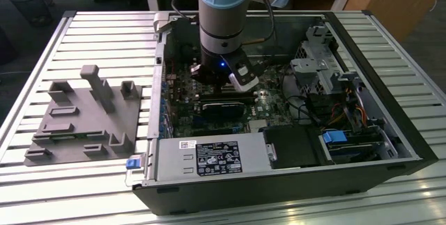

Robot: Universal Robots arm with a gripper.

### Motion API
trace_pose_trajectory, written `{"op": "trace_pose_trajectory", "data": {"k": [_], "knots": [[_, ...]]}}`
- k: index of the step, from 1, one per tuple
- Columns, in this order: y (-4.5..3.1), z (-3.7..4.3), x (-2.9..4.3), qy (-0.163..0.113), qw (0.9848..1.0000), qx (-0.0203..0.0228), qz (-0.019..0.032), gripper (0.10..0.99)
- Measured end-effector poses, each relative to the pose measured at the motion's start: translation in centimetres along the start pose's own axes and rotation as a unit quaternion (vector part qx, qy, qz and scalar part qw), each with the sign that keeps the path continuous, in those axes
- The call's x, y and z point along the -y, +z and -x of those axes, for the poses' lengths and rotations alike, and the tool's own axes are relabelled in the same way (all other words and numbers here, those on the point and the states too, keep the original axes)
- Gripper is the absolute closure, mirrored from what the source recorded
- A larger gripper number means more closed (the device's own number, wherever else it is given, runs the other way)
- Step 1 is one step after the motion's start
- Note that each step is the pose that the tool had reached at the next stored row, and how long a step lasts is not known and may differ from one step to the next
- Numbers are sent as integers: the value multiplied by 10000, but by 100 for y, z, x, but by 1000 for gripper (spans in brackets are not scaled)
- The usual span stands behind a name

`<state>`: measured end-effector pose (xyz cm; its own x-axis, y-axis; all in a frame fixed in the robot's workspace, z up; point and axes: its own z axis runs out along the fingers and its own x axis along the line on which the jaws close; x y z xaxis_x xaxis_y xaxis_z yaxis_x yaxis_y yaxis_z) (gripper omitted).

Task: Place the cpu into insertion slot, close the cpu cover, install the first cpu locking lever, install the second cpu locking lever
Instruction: 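Install the second cpu locking lever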

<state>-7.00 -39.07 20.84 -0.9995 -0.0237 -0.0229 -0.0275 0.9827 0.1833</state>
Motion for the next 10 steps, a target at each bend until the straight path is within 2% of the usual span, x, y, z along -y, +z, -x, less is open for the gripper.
{"op": "trace_pose_trajectory", "data": {"k": [7,10], "knots": [[53,-9,14,3,9999,5,173,980],[80,-16,32,3,9998,6,211,980]]}}
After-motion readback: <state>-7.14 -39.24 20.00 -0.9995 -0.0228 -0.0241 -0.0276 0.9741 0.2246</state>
